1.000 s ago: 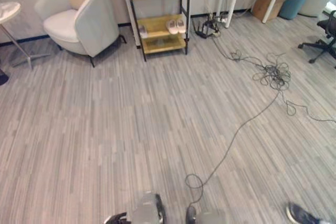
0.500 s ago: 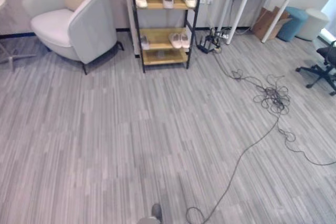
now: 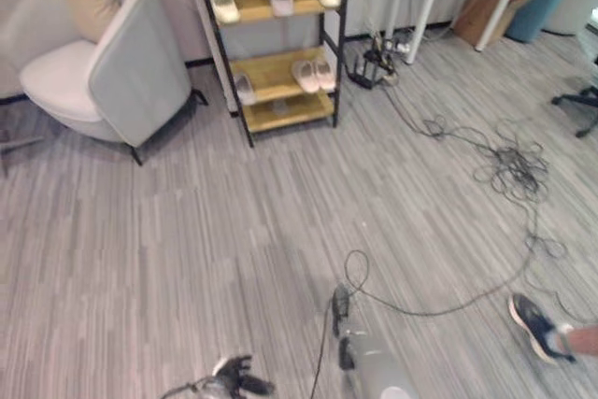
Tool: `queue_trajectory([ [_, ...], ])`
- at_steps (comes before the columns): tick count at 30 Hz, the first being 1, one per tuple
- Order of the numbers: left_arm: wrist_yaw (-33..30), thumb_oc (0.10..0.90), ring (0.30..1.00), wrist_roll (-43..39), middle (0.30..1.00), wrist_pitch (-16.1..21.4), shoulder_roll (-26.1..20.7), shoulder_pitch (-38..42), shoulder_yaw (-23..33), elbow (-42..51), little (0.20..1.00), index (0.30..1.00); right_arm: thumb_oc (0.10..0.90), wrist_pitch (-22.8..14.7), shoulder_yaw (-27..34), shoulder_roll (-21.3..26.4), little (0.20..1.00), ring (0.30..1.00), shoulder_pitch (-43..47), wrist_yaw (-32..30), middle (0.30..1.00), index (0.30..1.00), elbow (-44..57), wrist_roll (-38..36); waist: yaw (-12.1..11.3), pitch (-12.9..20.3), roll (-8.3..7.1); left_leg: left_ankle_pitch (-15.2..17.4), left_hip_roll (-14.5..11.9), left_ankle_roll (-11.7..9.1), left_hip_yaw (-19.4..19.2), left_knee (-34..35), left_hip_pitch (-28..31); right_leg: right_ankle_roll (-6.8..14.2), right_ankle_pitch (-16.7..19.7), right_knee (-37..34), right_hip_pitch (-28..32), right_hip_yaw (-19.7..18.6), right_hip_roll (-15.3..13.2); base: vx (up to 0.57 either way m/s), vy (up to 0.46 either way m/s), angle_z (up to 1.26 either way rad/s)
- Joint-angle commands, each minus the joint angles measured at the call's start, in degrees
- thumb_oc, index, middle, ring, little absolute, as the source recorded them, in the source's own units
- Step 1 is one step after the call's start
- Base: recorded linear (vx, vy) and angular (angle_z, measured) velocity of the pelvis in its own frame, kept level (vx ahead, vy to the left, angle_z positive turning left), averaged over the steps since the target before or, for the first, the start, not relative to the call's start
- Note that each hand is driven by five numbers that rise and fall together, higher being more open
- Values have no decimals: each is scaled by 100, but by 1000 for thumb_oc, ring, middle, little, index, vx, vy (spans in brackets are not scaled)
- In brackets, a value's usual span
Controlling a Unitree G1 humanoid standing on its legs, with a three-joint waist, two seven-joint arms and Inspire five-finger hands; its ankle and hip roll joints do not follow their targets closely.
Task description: Arrange the slippers neatly on the shoe rack.
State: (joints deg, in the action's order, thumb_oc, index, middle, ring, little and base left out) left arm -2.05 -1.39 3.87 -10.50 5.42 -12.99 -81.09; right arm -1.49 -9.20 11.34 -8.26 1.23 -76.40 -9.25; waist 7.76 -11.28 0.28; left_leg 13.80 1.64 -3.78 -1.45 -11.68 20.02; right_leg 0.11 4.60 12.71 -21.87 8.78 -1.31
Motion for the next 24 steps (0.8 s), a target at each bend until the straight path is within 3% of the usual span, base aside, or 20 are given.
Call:
queue_trajectory([
  [1, 61, 800, 900, 179, 900, 8, -80, -242, 42, 72, 900, 900, 800, -166, -94, 395, 900, 900, 56, -88, 900, 900, 130, -127, -31, 127, -103, -1521, -539, -174, -36, -2296, -1373, 326, -65, -682, 933, -289, -80, 487, -400, -1],
  [2, 42, 800, 900, 140, 900, 4, -88, -270, 39, 185, 900, 900, 800, -169, -100, 435, 900, 900, 80, -125, 900, 900, 147, -162, -135, 42, -176, -1776, -769, -107, -235, -3181, -1751, 135, -223, -656, 1155, -229, -47, 263, -275, 9],
  [3, 43, 800, 900, 140, 900, 3, -91, -270, 39, 186, 900, 900, 800, -168, -100, 431, 900, 900, 81, -125, 900, 900, 146, -161, -124, 58, -192, -1790, -751, -105, -226, -3179, -1776, 136, -218, -657, 1138, -224, -65, 416, -392, -11],
  [4, -13, 800, 900, -11, 900, 14, -153, -203, -31, 412, 900, 900, 800, -202, -164, 602, 900, 900, 305, -258, 900, 900, 224, -198, -419, -147, -378, -1631, -898, 53, -388, -4287, -2605, -64, -484, -689, 1587, -182, -2, 466, -332, -18],
  [5, -31, 800, 900, -163, 900, 31, -151, -135, -28, 483, 900, 900, 800, -266, -197, 676, 900, 900, 366, -333, 900, 900, 331, -220, -520, -195, -442, -1477, -864, 115, -456, -4369, -2934, -97, -600, -669, 1743, -196, 5, 616, -354, -2],
  [7, -37, 800, 900, -206, 900, 64, -141, -96, -51, 534, 900, 900, 800, -323, -156, 766, 900, 900, 444, -356, 900, 900, 489, -290, -610, -194, -438, -1331, -751, 163, -694, -3582, -3247, -54, -840, -654, 2013, -212, 20, 628, -47, 14],
  [8, -63, 800, 900, -133, 900, 104, -119, -152, -122, 549, 900, 900, 800, -411, -161, 920, 900, 900, 522, -372, 900, 900, 643, -258, -719, -155, -309, -1238, -525, 257, -897, -2133, -3338, 70, -1024, -664, 2332, -310, 98, 599, 38, -18],
  [9, -63, 800, 900, -133, 900, 104, -119, -152, -122, 549, 900, 900, 800, -411, -161, 920, 900, 900, 522, -372, 900, 900, 643, -258, -720, -151, -325, -1263, -505, 261, -908, -2092, -3324, 73, -1018, -669, 2329, -315, 80, 591, 105, -11],
  [10, -56, 800, 900, -143, 900, 107, -97, -170, -134, 548, 900, 900, 800, -432, -170, 968, 900, 900, 568, -391, 900, 900, 685, -203, -786, -122, -258, -1226, -398, 309, -840, -1187, -3249, 143, -1134, -666, 2467, -349, 105, 385, 87, -9],
  [12, -57, 800, 900, -167, 900, 138, -76, -186, -150, 575, 900, 900, 800, -483, -224, 1034, 900, 900, 688, -447, 900, 900, 710, -141, -980, -121, -115, -1744, -256, 228, -447, 302, -3340, 191, -1359, -747, 2864, -465, 284, 608, 94, -21],
  [13, -58, 800, 900, -162, 900, 142, -55, -161, -170, 583, 900, 900, 800, -488, -223, 1031, 900, 900, 725, -463, 900, 900, 701, -132, -1046, -109, -68, -1840, -261, 191, -371, 727, -3479, 172, -1429, -767, 2986, -507, 349, 400, 42, -23],
  [15, -55, 800, 900, -151, 900, 146, -48, -139, -190, 558, 900, 900, 800, -494, -240, 1018, 900, 900, 754, -476, 900, 900, 659, -116, -1107, -123, -71, -1935, -208, 161, -314, 1099, -3551, 159, -1487, -806, 3116, -569, 394, 461, 49, -19],
  [16, -39, 800, 900, -135, 900, 122, -48, -164, -154, 455, 900, 900, 800, -480, -280, 952, 900, 900, 799, -490, 900, 900, 529, -55, -1268, -128, -148, -2036, -206, 119, -199, 1551, -3709, 157, -1619, -916, 3404, -784, 437, 739, 109, -12],
  [20, -13, 800, 900, 20, 900, -6, -49, -405, 126, 88, 900, 900, 800, -400, -311, 678, 900, 900, 717, -336, 900, 900, 318, 67, -1447, 173, -297, -2359, -235, 202, -202, 1309, -3741, 315, -1893, -849, 3854, -1065, 327, 700, 185, -73],
  [22, 8, 800, 900, 81, 900, -46, -123, -404, 165, -15, 900, 900, 800, -321, -310, 548, 900, 900, 657, -239, 900, 900, 218, 113, -1473, 275, -422, -2252, -149, 355, -289, 969, -3745, 506, -1651, 19, 3634, -1045, 114, 555, 223, -20],
  [23, 23, 800, 900, 100, 900, -60, -140, -401, 167, -50, 900, 900, 800, -324, -322, 500, 900, 900, 631, -202, 900, 900, 198, 106, -1455, 267, -487, -2060, -78, 471, -368, 767, -3718, 768, -1061, 844, 3392, -998, -21, 453, 256, 1],
  [24, 29, 800, 900, 29, 900, -55, -151, -381, 190, -22, 900, 900, 800, -316, -325, 492, 900, 900, 641, -152, 900, 900, 201, 90, -1445, 189, -485, -1828, -57, 595, -459, 549, -3585, 1031, -167, 1769, 3004, -745, -322, 426, 280, -7],
])
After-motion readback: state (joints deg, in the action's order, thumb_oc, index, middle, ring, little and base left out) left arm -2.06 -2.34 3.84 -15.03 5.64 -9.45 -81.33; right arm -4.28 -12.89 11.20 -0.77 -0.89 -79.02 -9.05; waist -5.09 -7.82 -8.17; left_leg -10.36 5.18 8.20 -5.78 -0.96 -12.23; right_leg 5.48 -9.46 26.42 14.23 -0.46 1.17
